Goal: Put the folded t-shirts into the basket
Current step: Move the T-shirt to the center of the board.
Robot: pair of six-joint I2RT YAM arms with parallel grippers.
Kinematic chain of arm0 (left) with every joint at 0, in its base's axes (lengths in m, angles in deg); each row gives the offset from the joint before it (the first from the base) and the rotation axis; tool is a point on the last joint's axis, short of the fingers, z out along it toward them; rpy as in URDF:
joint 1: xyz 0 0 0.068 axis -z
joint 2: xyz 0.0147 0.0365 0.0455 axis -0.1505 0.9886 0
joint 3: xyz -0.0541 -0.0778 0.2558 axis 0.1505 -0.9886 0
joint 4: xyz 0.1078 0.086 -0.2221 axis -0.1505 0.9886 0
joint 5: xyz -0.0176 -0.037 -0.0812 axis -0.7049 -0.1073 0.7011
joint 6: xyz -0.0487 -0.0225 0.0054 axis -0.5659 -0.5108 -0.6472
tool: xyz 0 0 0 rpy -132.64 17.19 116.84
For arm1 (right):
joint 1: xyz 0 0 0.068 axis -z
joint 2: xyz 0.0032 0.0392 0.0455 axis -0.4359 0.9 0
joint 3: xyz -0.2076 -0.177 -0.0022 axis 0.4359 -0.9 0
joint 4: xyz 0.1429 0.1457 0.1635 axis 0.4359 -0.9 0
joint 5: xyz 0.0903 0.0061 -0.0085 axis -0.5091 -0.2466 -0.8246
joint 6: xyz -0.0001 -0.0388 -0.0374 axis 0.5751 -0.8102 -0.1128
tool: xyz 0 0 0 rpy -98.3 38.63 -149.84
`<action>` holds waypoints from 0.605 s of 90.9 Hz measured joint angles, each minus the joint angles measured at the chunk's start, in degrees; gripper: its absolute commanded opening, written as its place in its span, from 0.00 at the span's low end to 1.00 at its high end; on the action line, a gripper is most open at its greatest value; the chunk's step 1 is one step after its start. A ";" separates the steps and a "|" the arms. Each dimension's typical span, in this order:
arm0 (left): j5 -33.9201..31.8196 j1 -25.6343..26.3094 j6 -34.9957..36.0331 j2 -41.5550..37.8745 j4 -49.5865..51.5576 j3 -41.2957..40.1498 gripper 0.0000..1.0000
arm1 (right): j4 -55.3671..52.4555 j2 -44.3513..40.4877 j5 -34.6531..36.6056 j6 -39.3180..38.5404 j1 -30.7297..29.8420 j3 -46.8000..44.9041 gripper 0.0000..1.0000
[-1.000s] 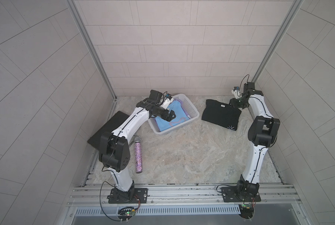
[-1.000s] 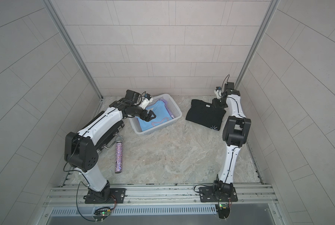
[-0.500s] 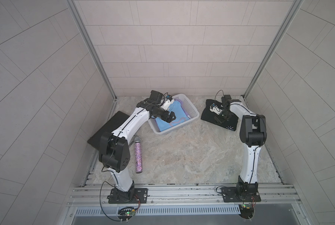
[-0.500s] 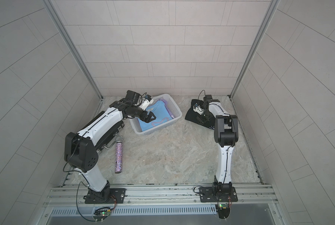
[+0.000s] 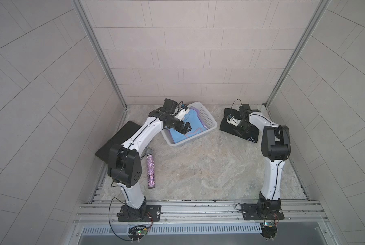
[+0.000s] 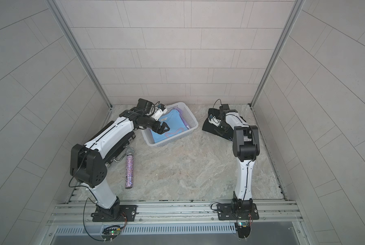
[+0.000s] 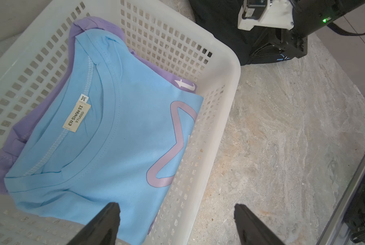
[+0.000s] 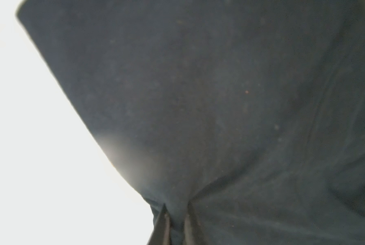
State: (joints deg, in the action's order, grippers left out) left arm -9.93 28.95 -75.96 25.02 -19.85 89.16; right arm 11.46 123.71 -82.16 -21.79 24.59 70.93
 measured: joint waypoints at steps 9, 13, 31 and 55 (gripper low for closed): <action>-0.33 0.00 0.28 0.00 0.26 0.00 0.86 | 0.15 -2.14 -0.17 -0.96 -0.02 -3.26 0.02; -0.61 0.00 0.50 0.00 0.44 -0.02 0.86 | 0.20 -3.50 -0.24 -1.16 -0.11 -5.27 0.02; -2.40 0.00 1.55 -1.46 1.33 -2.54 0.86 | 0.24 -13.81 -0.83 -2.34 -2.99 -19.30 0.05; -3.54 0.00 2.19 -6.14 2.47 -6.29 0.86 | -1.60 -30.62 -3.74 -4.07 -18.88 -40.19 0.07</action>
State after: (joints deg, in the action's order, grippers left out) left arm -13.47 28.95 -73.77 18.87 -17.38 82.86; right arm 9.87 93.09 -85.90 -25.86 5.70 30.73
